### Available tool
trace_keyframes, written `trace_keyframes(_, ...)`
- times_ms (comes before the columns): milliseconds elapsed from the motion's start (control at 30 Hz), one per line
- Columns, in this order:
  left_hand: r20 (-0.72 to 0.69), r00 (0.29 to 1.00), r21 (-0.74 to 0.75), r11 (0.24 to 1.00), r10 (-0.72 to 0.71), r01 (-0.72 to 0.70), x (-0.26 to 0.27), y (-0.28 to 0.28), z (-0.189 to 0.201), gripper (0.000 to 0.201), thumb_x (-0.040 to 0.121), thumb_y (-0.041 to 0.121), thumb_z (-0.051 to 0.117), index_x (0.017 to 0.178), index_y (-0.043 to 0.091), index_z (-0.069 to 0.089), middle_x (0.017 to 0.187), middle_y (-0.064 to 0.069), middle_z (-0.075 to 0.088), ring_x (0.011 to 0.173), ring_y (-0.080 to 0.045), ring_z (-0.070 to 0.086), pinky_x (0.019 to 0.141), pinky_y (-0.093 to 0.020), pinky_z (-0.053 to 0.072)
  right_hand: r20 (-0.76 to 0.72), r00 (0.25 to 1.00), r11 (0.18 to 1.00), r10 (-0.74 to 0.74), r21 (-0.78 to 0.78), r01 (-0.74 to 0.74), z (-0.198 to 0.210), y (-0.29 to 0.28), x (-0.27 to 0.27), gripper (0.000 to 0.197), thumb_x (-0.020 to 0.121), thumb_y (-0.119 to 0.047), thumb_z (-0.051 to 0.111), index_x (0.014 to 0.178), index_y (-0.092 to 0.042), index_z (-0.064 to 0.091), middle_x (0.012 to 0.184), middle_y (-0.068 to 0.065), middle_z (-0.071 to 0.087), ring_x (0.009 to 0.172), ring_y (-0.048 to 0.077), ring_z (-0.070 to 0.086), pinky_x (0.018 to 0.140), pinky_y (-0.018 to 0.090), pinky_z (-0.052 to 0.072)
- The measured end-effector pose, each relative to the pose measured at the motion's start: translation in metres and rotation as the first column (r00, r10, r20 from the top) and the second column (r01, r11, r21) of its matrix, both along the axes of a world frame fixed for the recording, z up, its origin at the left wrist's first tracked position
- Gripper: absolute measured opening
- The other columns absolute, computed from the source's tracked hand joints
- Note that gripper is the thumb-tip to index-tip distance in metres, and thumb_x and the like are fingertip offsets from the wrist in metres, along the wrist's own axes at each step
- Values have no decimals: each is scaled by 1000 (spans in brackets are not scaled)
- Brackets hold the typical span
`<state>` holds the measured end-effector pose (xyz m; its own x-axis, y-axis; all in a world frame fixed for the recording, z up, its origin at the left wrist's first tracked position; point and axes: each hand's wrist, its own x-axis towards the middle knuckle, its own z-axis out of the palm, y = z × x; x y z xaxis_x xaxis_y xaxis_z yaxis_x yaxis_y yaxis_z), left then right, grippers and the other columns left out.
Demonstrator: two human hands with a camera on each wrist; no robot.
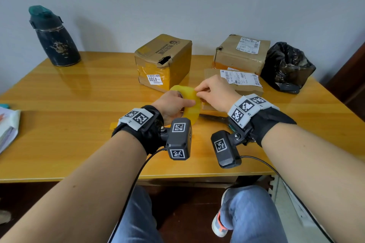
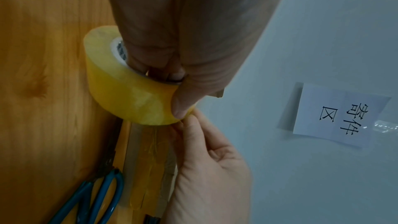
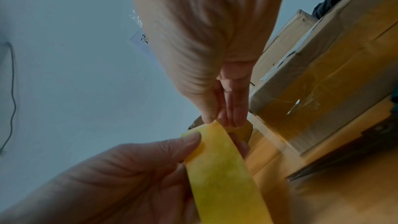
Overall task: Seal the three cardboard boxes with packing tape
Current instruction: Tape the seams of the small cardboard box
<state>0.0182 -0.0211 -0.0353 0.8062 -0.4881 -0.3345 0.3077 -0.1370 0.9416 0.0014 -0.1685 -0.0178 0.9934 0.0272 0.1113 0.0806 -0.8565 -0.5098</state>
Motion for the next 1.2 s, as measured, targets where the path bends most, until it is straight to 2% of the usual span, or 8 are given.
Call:
trace_keyframes(133, 4, 1000, 11, 1000, -8, 8, 0, 0, 0, 11, 96, 4, 53, 96, 1, 63, 90, -11, 67, 62, -11, 67, 52, -20, 54, 32, 998, 995, -58, 80, 56, -1, 1, 0, 14, 90, -11, 64, 89, 0, 74, 83, 2, 67, 79, 17, 65, 83, 40, 55)
trace_keyframes(333, 20, 1000, 47, 999, -15, 14, -1, 0, 1, 10, 96, 4, 53, 95, -2, 61, 85, -12, 66, 52, -7, 65, 47, -18, 50, 7, 998, 996, -57, 66, 56, 1, 1, 3, 13, 89, -11, 64, 84, -1, 71, 79, 7, 69, 72, 20, 68, 76, 41, 58)
trace_keyframes(467, 26, 1000, 55, 998, 16, -17, 1, -1, -2, 26, 94, 3, 56, 116, -11, 55, 98, -21, 62, 58, -12, 64, 49, -19, 52, -17, 999, 998, -30, -51, 29, 0, 2, 4, 18, 95, -8, 52, 92, 2, 67, 72, -1, 56, 64, 9, 52, 69, 31, 46)
trace_keyframes(600, 16, 999, 7, 1000, 29, -29, 3, -2, -3, 13, 95, 3, 55, 105, -4, 60, 91, -14, 65, 61, -13, 66, 51, -20, 53, -71, 997, 993, 8, -114, -16, 1, 4, 1, 21, 98, -9, 44, 97, 2, 61, 81, 0, 53, 65, 8, 48, 55, 20, 35)
trace_keyframes(700, 8, 1000, -7, 1000, -4, 4, 4, -1, -3, 9, 95, 4, 53, 96, 1, 62, 85, -10, 68, 58, -10, 68, 50, -20, 53, 4, 999, 998, -51, -33, 51, 1, 0, 3, 16, 98, -7, 41, 101, -8, 56, 92, 4, 59, 79, 19, 59, 66, 28, 49)
trace_keyframes(800, -1, 1000, -24, 1000, 6, -6, 5, -1, -4, 9, 95, 4, 53, 96, 1, 62, 89, -12, 67, 59, -11, 69, 50, -21, 54, -22, 998, 995, -67, 75, 68, 2, -3, 2, 22, 96, -3, 46, 105, -8, 65, 89, 7, 68, 82, 23, 68, 78, 40, 58)
trace_keyframes(1033, -23, 1000, -28, 999, -16, 16, 6, -1, -7, 11, 96, 3, 53, 96, 2, 64, 89, -12, 68, 62, -12, 69, 53, -22, 55, -38, 996, 983, -81, 162, 87, 2, -1, 3, 12, 86, -10, 69, 85, 1, 74, 79, 15, 72, 69, 25, 71, 72, 37, 60)
trace_keyframes(1200, 5, 1000, 30, 1000, 3, -3, 8, -1, -9, 31, 95, 4, 55, 121, -11, 53, 101, -22, 61, 74, -20, 62, 58, -22, 55, -63, 994, 981, -88, 167, 98, 3, -2, 5, 12, 87, -9, 66, 84, 2, 71, 75, 14, 70, 67, 23, 70, 69, 34, 60)
